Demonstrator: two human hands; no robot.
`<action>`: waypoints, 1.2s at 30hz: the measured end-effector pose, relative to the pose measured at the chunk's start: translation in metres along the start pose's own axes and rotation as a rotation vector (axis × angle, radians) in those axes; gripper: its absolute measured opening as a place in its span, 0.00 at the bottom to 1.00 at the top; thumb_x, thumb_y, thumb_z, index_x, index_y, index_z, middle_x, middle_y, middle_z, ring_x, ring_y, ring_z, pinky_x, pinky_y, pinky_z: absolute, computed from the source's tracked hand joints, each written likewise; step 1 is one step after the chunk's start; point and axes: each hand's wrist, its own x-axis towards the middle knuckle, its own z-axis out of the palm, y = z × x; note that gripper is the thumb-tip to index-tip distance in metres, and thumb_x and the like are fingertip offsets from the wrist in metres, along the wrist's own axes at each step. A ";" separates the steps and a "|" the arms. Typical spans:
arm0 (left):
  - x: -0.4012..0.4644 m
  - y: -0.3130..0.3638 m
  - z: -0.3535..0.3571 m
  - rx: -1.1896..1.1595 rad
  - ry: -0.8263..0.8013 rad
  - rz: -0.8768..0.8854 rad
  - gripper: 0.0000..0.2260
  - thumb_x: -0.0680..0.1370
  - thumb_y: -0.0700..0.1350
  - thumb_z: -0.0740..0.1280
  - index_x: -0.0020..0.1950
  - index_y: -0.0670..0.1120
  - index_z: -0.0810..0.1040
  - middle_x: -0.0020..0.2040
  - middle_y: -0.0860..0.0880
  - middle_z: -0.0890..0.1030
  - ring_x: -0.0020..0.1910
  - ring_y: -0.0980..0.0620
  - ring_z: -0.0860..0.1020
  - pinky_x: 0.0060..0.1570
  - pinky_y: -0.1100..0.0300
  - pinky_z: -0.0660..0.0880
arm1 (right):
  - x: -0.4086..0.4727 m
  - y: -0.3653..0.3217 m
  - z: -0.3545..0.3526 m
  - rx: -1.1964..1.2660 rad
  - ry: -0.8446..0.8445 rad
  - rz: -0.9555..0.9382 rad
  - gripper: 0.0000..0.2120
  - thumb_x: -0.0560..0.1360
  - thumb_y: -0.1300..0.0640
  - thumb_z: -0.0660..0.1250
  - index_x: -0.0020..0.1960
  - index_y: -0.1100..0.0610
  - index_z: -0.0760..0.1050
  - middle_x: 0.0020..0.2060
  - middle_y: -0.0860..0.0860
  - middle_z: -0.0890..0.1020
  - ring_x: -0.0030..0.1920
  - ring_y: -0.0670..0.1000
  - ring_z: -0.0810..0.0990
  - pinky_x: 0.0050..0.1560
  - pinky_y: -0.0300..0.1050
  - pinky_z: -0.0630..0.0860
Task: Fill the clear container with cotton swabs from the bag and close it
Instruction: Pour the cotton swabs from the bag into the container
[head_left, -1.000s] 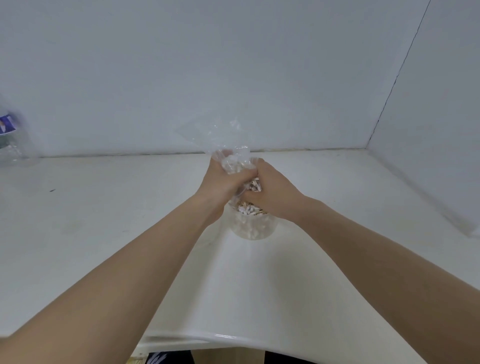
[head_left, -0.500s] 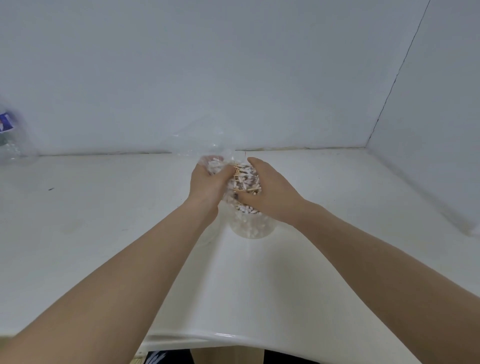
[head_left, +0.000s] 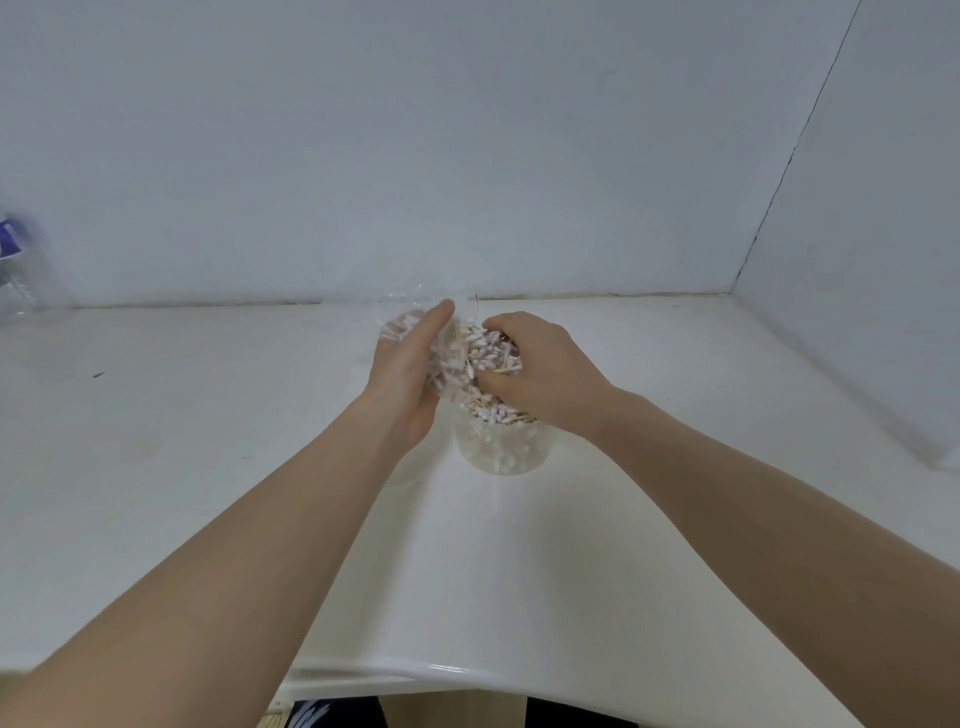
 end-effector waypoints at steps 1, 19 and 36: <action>-0.002 0.000 0.001 -0.002 -0.005 -0.001 0.24 0.79 0.50 0.73 0.67 0.34 0.74 0.62 0.30 0.80 0.56 0.33 0.83 0.54 0.41 0.80 | 0.001 -0.002 -0.001 -0.001 -0.005 -0.012 0.19 0.74 0.55 0.73 0.63 0.55 0.76 0.56 0.50 0.80 0.56 0.49 0.78 0.60 0.48 0.74; 0.007 -0.009 0.004 0.106 0.136 0.021 0.19 0.73 0.41 0.77 0.61 0.43 0.75 0.53 0.40 0.85 0.47 0.43 0.86 0.38 0.55 0.80 | -0.006 0.008 0.006 0.060 0.000 0.017 0.27 0.75 0.51 0.72 0.72 0.52 0.71 0.62 0.48 0.78 0.60 0.47 0.77 0.63 0.43 0.73; 0.005 0.004 0.020 0.240 0.106 -0.080 0.18 0.87 0.57 0.54 0.58 0.48 0.80 0.55 0.47 0.86 0.53 0.48 0.85 0.57 0.53 0.80 | -0.001 0.007 0.003 0.009 -0.033 -0.058 0.30 0.71 0.50 0.73 0.71 0.47 0.69 0.61 0.45 0.75 0.60 0.47 0.75 0.61 0.51 0.75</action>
